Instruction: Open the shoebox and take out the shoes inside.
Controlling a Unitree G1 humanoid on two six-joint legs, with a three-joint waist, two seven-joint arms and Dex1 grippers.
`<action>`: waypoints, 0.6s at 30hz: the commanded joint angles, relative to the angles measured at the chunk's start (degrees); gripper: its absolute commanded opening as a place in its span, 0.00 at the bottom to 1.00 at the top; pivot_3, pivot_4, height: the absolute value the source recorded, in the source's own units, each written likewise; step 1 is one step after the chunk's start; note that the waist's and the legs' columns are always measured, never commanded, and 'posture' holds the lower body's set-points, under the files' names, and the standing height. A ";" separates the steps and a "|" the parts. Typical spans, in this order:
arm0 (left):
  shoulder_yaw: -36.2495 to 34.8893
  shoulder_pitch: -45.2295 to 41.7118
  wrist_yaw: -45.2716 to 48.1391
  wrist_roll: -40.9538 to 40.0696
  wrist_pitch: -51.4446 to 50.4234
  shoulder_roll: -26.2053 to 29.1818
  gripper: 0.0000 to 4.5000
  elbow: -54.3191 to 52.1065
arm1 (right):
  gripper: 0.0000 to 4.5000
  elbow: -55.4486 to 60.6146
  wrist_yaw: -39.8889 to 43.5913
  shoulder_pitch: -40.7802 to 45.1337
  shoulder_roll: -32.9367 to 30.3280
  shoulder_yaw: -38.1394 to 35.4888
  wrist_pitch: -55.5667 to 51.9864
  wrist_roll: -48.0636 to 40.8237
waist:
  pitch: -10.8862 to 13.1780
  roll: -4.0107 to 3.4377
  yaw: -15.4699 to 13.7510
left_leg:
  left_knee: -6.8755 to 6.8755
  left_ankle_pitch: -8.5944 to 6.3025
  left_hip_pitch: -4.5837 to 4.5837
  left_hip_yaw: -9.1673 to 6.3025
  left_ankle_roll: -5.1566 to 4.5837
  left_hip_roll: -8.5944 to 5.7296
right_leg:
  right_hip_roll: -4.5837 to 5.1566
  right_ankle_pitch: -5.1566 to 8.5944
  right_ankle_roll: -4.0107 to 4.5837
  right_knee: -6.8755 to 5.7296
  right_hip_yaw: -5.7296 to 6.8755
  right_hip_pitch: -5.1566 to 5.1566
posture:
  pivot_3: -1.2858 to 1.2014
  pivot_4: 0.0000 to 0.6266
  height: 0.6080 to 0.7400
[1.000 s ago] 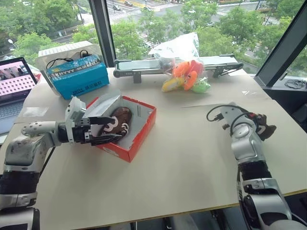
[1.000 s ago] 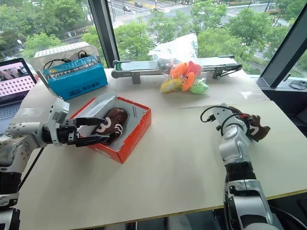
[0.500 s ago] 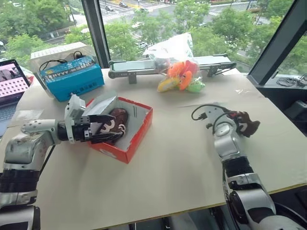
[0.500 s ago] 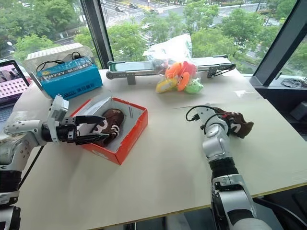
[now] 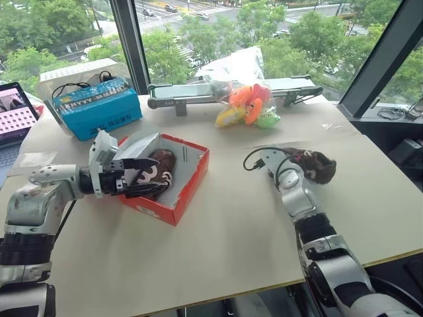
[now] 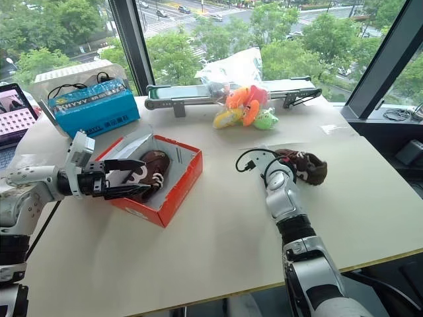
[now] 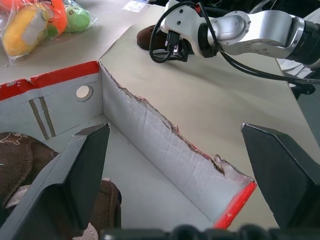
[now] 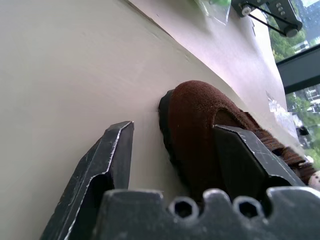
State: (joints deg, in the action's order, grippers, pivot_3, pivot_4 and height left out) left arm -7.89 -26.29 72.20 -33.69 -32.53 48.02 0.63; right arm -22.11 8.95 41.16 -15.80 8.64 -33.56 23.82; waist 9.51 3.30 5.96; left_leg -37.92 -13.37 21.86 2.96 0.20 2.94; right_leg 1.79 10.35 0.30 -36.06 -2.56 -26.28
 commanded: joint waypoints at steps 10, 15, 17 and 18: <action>-1.22 -0.16 0.21 -0.28 1.37 0.41 1.00 -0.77 | 0.89 16.53 4.23 -2.56 0.24 -2.67 -7.45 -5.06 | 0.01 -0.03 -1.76 | 0.00 0.00 0.22 -0.04 0.00 -0.03 | 0.01 0.00 0.00 0.12 0.03 -0.08 | 0.52 0.24 1.00; -1.21 -0.16 0.22 -0.20 1.54 0.40 1.00 -0.70 | 0.99 21.54 10.73 -0.34 -0.20 -6.11 -5.49 -12.91 | 0.02 -0.03 -1.94 | 0.00 0.00 0.27 -0.01 0.00 -0.02 | 0.01 0.00 0.00 0.15 0.02 -0.11 | 0.52 0.24 1.00; -1.19 -0.10 0.16 -0.17 1.62 0.33 1.00 -0.73 | 0.99 26.17 19.81 1.29 -4.07 -5.35 -1.05 -17.54 | 0.05 -0.07 -1.97 | 0.00 0.00 0.27 -0.03 0.00 -0.02 | 0.01 0.00 0.00 0.14 0.02 -0.12 | 0.52 0.24 1.00; -1.18 -0.09 0.13 -0.16 1.65 0.29 1.00 -0.72 | 0.99 28.65 24.88 2.32 -6.31 -4.60 0.12 -19.94 | 0.10 -0.12 -2.00 | 0.00 0.00 0.27 -0.03 0.00 -0.02 | 0.00 0.00 0.00 0.14 0.03 -0.11 | 0.52 0.24 1.00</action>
State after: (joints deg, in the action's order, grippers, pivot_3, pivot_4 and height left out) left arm -7.90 -26.18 72.20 -33.66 -32.35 47.96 0.68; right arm -1.74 25.00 39.53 -18.44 4.22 -38.72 8.62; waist 9.60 3.18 3.96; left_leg -37.92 -13.37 22.13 2.92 0.20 2.92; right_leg 1.79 10.35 0.30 -35.92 -2.52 -26.40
